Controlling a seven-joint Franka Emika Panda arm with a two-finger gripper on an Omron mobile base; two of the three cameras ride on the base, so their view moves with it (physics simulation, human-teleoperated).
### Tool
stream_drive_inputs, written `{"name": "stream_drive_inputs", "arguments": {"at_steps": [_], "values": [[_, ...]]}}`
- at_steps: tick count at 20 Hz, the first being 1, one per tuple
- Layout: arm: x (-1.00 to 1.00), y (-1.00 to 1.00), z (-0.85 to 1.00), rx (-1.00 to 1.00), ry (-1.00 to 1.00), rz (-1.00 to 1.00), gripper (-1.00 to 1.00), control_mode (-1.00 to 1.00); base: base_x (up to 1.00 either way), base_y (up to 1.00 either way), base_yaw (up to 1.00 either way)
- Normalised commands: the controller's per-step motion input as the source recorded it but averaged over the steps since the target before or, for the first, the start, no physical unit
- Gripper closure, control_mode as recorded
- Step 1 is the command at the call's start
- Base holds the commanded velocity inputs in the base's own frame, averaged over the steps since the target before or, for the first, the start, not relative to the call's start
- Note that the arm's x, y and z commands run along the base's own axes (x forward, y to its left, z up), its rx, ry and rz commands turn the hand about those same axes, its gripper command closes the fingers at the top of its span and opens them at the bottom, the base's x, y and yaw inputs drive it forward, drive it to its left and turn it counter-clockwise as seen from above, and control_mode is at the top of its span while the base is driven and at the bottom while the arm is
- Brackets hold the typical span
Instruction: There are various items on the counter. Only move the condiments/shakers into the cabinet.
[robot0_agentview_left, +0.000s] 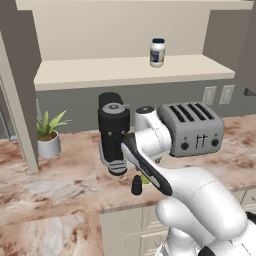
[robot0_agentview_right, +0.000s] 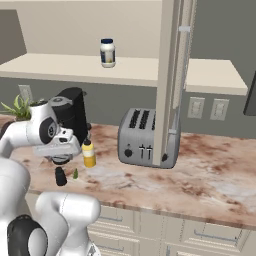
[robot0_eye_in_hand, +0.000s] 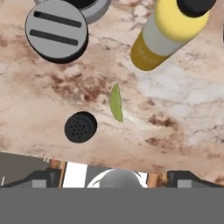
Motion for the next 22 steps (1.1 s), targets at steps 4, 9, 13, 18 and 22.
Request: {"name": "stream_drive_inputs", "arguments": {"at_steps": [4, 9, 13, 18, 22], "values": [[-0.03, 0.21, -0.61, 0.01, 0.0, 0.0, -1.0, -1.0, 0.0, 0.0, 0.0], [-0.01, 0.1, -0.39, 0.09, 0.0, 0.0, -1.0, -1.0, 0.0, 0.0, 0.0], [0.0, 0.05, -0.16, 0.08, -0.02, 0.0, -1.0, -1.0, 0.0, 0.0, 0.0], [0.01, 0.12, -0.1, 0.0, -0.05, 0.0, -1.0, -1.0, 0.0, 0.0, 0.0], [0.06, 0.19, -0.21, 0.0, -0.04, 0.0, -1.0, -1.0, 0.0, 0.0, 0.0]]}}
